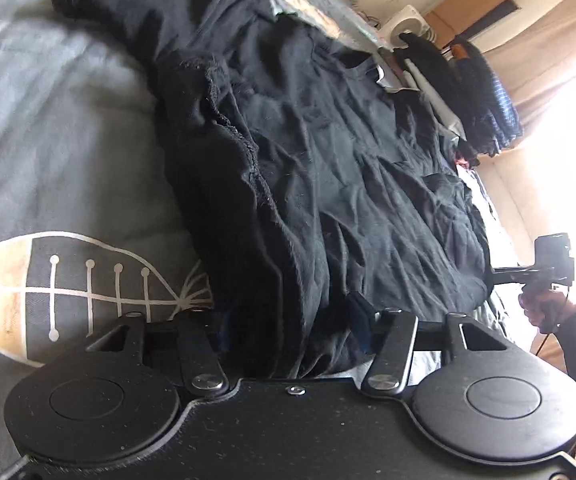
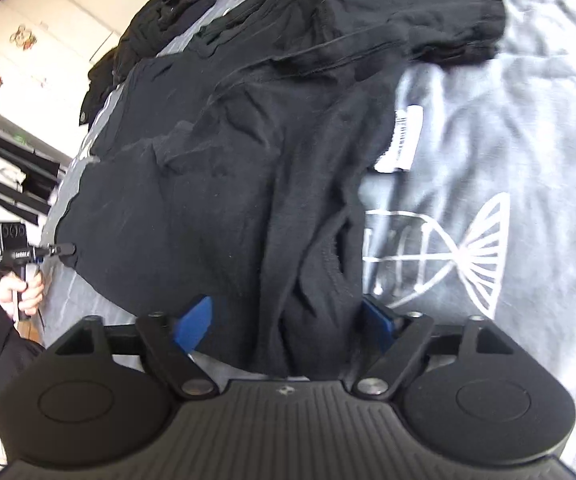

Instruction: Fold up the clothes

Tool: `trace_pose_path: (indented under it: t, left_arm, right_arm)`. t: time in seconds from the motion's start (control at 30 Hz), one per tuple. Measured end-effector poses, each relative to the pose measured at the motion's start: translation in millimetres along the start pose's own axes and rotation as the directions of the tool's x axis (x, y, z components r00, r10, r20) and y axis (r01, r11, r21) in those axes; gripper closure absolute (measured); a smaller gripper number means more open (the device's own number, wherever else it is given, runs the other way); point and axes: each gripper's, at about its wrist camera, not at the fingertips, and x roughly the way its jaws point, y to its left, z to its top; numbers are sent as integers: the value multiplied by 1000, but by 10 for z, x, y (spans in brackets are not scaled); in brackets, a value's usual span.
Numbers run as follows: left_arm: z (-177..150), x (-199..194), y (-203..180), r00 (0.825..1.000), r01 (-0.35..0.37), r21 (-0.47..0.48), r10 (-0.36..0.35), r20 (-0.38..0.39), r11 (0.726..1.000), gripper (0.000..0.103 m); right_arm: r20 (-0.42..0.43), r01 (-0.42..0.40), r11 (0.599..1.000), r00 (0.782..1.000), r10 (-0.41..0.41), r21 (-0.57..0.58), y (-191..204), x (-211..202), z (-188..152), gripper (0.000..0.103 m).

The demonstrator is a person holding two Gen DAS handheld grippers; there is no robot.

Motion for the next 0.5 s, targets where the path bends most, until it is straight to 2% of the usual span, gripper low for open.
trace_pose_path:
  t: [0.03, 0.07, 0.1, 0.13, 0.17, 0.2, 0.23, 0.27, 0.3, 0.5]
  left_arm:
    - [5, 14, 5, 1000, 5, -1, -5, -1, 1000, 34]
    - [10, 28, 9, 1000, 10, -3, -10, -2, 1000, 30]
    - [7, 20, 5, 1000, 13, -1, -13, -3, 1000, 30]
    - [0, 0, -5, 1000, 15, 4, -15, -5, 1000, 32]
    - [-7, -21, -15, 1000, 17, 8, -17, -6, 1000, 46]
    - [-15, -41, -25, 1000, 19, 12, -19, -8, 1000, 60]
    - [-22, -61, -35, 1000, 21, 16, -21, -9, 1000, 81]
    - [-29, -81, -45, 1000, 23, 20, -23, -11, 1000, 84]
    - [-37, -101, -55, 1000, 25, 24, -25, -12, 999, 85]
    - [-81, -222, -114, 999, 37, 49, -36, -22, 998, 91]
  right_arm:
    - [4, -7, 1000, 1000, 7, 0, 20, 23, 16, 6]
    - [11, -8, 1000, 1000, 8, 0, 42, 44, 22, 5]
    - [21, -2, 1000, 1000, 2, -1, 65, 63, 22, 5]
    - [31, 3, 1000, 1000, -3, -2, 85, 72, 23, 8]
    - [40, 7, 1000, 999, -7, -2, 101, 75, 26, 11]
    - [48, 13, 1000, 999, -13, 7, 100, 62, 31, 23]
    - [55, 19, 1000, 998, -20, 23, 82, 37, 39, 60]
    - [62, 15, 999, 998, -17, 44, 51, 9, 41, 81]
    - [70, 3, 998, 998, -7, 59, 33, -17, 31, 88]
    - [102, -29, 999, 994, 24, 43, 248, -196, -53, 93]
